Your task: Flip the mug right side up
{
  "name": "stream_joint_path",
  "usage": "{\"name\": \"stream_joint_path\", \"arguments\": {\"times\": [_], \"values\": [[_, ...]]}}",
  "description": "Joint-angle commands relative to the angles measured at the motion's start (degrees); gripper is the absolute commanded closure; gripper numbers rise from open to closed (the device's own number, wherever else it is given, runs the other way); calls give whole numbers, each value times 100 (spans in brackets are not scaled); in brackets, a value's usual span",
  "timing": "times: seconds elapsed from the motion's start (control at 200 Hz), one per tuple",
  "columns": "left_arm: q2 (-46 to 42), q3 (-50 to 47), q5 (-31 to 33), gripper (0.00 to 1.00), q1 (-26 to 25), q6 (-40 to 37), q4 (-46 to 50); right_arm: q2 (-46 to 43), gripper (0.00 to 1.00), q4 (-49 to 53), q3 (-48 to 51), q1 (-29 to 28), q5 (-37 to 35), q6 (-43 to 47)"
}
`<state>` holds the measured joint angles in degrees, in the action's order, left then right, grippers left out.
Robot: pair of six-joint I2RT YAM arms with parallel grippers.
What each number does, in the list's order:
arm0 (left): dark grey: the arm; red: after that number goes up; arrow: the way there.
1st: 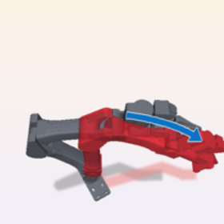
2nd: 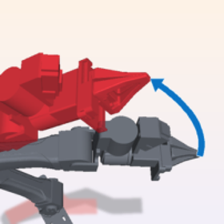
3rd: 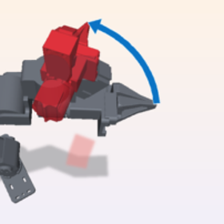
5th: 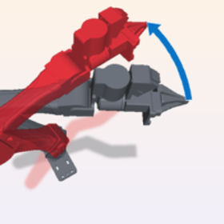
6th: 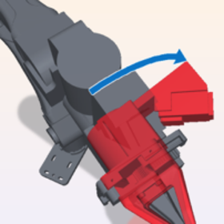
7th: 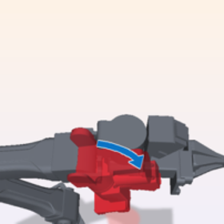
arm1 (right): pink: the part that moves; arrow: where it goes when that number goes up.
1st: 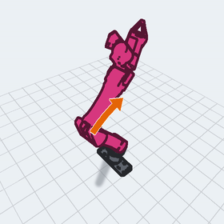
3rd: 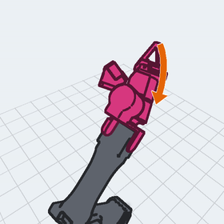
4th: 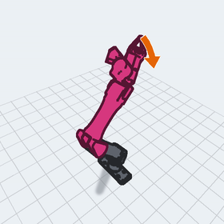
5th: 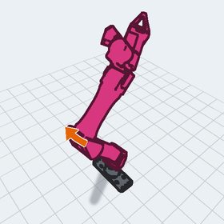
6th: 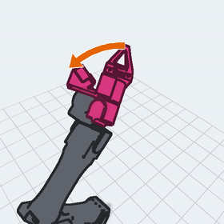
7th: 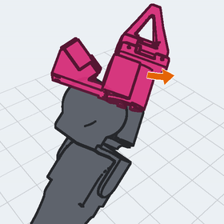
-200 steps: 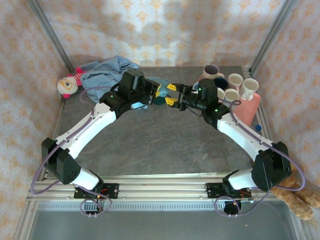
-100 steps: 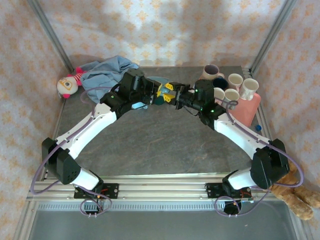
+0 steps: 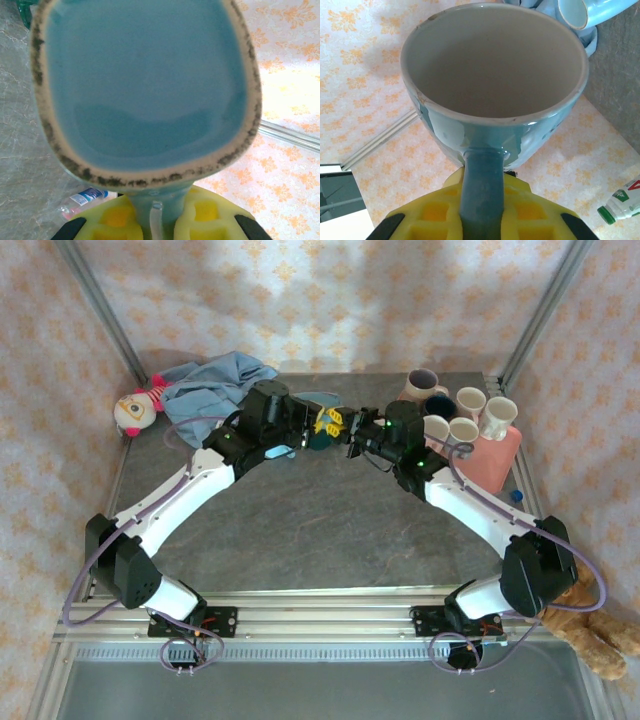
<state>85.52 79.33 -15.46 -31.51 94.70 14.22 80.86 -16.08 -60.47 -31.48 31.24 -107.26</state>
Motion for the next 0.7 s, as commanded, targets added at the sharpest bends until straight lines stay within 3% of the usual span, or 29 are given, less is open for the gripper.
{"name": "stream_joint_path", "arguments": {"times": [0.0,0.065,0.2,0.34,0.525,0.691], "values": [[-121,-64,-42,100,-46,22,-334,-76,100,-95,-45,-6,-448,-622],[-121,-74,-94,100,-45,8,-277,-67,100,24,-196,1,-519,-179],[-170,-131,-186,88,-42,-117,-151,-6,100,484,-671,2,-549,704],[-306,-215,-150,66,-18,-236,2,-33,100,1044,-979,0,-699,1437],[-456,-389,-215,47,39,-241,61,-167,100,1267,-984,-2,-997,1963],[-577,-506,-411,43,205,-458,130,-85,100,2169,-1462,0,-870,3025]]}}
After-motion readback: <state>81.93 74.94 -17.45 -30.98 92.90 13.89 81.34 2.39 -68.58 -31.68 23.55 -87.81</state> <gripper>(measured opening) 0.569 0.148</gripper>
